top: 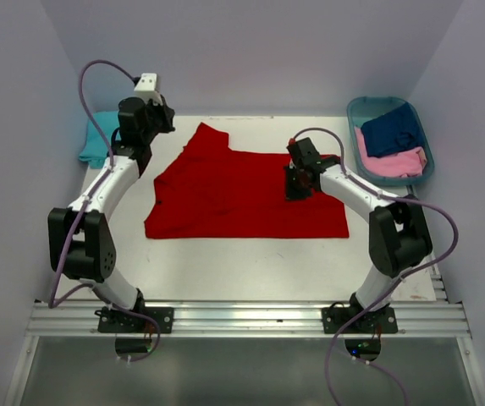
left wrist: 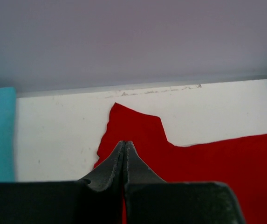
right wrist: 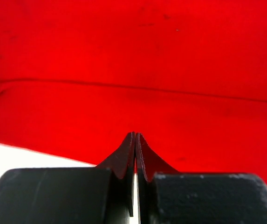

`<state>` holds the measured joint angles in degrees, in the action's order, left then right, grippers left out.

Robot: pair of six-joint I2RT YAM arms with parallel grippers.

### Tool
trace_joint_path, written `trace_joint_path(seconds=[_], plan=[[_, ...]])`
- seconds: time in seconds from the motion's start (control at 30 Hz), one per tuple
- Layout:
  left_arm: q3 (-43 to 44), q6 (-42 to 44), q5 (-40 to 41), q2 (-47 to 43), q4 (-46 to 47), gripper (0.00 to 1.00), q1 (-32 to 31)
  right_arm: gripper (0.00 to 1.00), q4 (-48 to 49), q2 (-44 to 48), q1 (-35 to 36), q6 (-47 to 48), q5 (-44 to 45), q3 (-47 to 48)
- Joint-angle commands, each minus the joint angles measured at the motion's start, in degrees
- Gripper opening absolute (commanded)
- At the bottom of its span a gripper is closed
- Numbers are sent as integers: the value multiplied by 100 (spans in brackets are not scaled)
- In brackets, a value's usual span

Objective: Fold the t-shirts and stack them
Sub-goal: Fold the flattened tshirt in 1/3 of the way

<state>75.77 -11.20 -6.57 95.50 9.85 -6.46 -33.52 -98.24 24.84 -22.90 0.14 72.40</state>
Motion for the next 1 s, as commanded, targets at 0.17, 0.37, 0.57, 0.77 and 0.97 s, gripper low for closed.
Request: trace_joint_path(seconds=[0.17,0.37,0.57,0.77,0.97], plan=[[-1510,-866,-511,-469,-1732,0,-242,0,205,-468,12,-488,285,-59],[-1925,-971,-548,-744,-2574,0,-804,0,153,-337,12,-505,346,-156],[-2145,-1077,-329,-393,-3058,0,-945,0,214,-363,3,-523,294,-261],[-1925,-1112,-29,450,-3929,0,-1006,0,188,-486,3,-514,302,-279],[-1873,-1139,42,785,-4280,0,-1050,0,179,-530,12,-523,302,-393]])
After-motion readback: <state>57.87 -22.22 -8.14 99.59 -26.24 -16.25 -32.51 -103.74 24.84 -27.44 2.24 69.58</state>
